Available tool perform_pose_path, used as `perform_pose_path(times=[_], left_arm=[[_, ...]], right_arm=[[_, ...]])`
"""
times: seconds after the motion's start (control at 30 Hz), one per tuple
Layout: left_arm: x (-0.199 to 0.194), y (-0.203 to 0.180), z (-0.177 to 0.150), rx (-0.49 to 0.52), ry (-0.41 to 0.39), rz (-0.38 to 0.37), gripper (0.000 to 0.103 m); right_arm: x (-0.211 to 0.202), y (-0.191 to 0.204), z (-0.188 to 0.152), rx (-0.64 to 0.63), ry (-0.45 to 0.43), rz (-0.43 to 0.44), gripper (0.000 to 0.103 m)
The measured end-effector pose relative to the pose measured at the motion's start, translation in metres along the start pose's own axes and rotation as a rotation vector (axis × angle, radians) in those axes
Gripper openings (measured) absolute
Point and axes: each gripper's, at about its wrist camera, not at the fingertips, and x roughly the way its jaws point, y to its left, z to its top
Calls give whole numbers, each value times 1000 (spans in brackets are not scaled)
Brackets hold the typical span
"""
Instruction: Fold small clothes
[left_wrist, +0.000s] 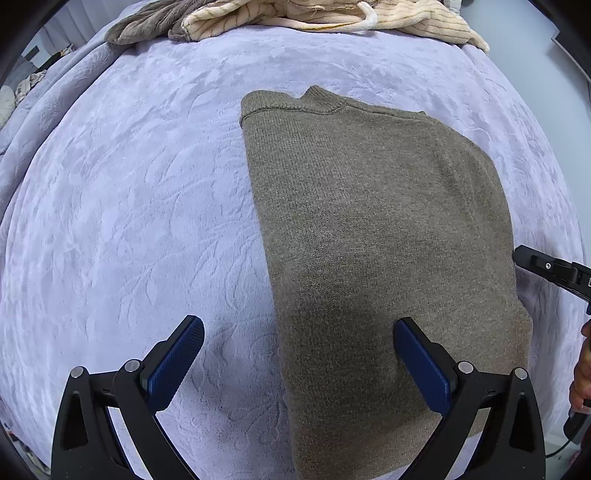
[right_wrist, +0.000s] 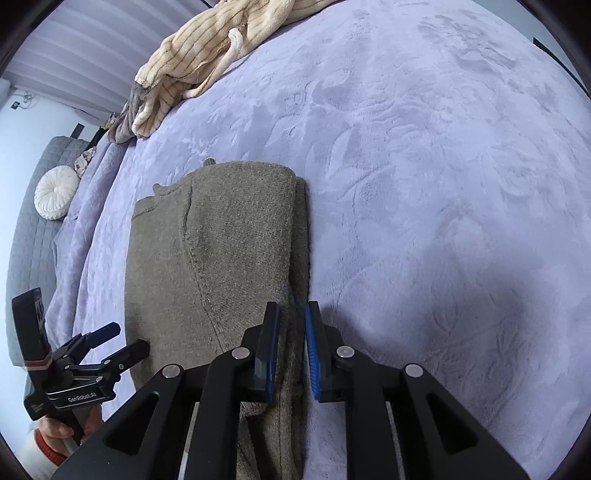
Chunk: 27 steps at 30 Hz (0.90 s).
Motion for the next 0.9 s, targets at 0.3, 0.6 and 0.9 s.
perform_pose_path(times=[0.3,0.6,0.9], left_arm=[[5,1,4,-1,5,-12,103],[12,8,7,-18,23,-49,103],[17,44,15,-54,57,-355,103]], right_arm=[[-6,-19,-10,91,10,87,56],[1,-24,-15,108,49,121,57],[9,-29,-12,109,83,213,61]])
